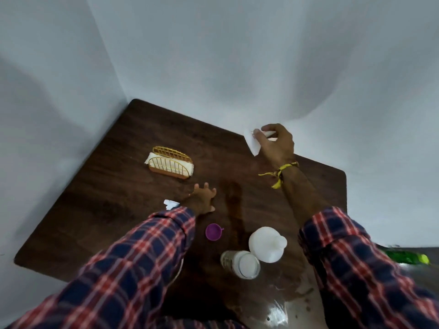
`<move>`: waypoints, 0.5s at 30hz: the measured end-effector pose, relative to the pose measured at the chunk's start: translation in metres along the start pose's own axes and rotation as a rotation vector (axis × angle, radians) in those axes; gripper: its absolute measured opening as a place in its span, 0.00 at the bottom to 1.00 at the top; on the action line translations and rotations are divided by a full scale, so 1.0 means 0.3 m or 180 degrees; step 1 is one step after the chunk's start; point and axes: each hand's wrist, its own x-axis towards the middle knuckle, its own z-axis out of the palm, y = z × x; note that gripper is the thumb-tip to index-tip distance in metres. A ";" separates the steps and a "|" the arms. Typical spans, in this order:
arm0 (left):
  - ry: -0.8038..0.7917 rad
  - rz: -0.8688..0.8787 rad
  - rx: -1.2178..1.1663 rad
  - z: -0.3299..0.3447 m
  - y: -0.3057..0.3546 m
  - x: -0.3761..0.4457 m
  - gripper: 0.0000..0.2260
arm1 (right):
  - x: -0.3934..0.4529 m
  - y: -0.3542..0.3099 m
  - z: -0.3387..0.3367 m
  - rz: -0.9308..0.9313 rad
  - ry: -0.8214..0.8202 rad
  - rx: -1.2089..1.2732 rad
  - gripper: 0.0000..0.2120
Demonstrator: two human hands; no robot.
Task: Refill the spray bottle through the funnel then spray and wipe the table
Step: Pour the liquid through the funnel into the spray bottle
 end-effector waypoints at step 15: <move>0.1451 0.1484 -0.2317 -0.140 0.279 -0.451 0.16 | -0.549 0.107 -0.554 0.1655 -0.0926 0.1758 0.02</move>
